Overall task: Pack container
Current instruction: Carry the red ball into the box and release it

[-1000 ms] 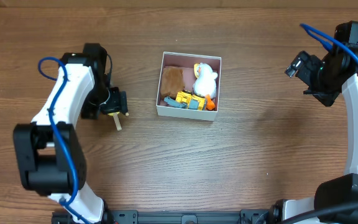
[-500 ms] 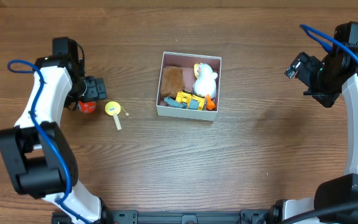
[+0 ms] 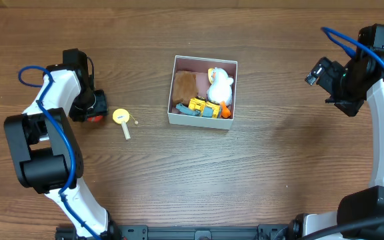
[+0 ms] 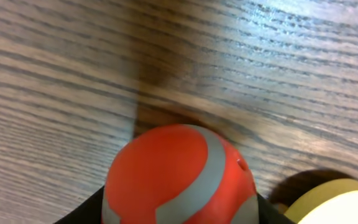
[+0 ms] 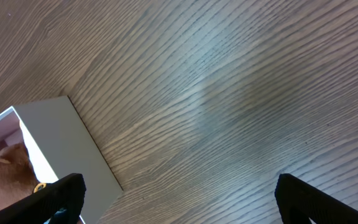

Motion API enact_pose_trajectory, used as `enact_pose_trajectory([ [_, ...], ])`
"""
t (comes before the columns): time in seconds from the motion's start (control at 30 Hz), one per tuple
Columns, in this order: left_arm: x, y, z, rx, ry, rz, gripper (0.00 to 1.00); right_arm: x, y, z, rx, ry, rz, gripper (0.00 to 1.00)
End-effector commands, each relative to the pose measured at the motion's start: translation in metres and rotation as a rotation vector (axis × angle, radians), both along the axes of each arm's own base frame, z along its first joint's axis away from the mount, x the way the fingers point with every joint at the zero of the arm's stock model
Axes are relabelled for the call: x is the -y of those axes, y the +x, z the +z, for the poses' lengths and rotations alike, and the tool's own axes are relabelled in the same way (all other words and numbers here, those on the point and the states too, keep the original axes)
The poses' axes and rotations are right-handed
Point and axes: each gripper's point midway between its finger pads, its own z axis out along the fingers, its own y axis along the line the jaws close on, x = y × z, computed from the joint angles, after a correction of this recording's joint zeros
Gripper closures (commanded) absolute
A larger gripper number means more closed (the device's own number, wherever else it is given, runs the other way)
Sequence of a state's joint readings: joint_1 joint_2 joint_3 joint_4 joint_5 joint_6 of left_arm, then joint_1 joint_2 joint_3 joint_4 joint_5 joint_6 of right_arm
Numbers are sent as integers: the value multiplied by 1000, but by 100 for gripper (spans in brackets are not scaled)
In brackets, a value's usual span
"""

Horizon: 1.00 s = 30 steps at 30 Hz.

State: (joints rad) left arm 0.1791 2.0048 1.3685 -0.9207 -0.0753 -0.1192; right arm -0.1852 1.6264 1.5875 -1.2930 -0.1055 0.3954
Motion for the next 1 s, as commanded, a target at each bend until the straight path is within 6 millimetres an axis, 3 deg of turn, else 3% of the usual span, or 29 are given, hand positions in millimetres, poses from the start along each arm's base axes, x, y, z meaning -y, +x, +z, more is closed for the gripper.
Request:
enact_pose_trajectory([
  [0.0, -2, 7, 29, 41, 2, -7, 60, 0, 4, 5, 19, 1, 4, 0],
  [0.07, -2, 10, 49, 60, 5, -8, 60, 0, 4, 5, 19, 1, 4, 0],
  [0.17, 12, 20, 98, 125, -33, -40, 59, 0, 4, 4, 19, 1, 4, 0],
  [0.27, 54, 29, 142, 213, -157, -105, 58, 0, 4, 4, 17, 1, 4, 0],
  [0.37, 127, 38, 181, 323, -275, -271, 53, 0, 4, 4, 18, 1, 4, 0],
  [0.4, 168, 44, 190, 376, -307, -373, 53, 0, 4, 4, 18, 1, 4, 0],
  [0.5, 234, 52, 198, 471, -327, -580, 55, 0, 5, 5, 21, 0, 4, 0],
  [0.53, 267, 55, 201, 524, -328, -691, 53, 0, 6, 5, 24, 0, 4, 0],
  [0.63, 338, 62, 193, 624, -283, -864, 49, 0, 6, 5, 26, 0, 4, 0],
  [0.73, 379, 66, 169, 647, -237, -929, 45, 0, 6, 5, 25, 1, 4, 0],
  [0.83, 390, 72, 131, 604, -199, -932, 46, -3, 4, 5, 20, 18, 9, 0],
  [0.97, 379, 87, 96, 547, -219, -830, 50, -5, 5, 5, 23, 25, 12, 0],
])
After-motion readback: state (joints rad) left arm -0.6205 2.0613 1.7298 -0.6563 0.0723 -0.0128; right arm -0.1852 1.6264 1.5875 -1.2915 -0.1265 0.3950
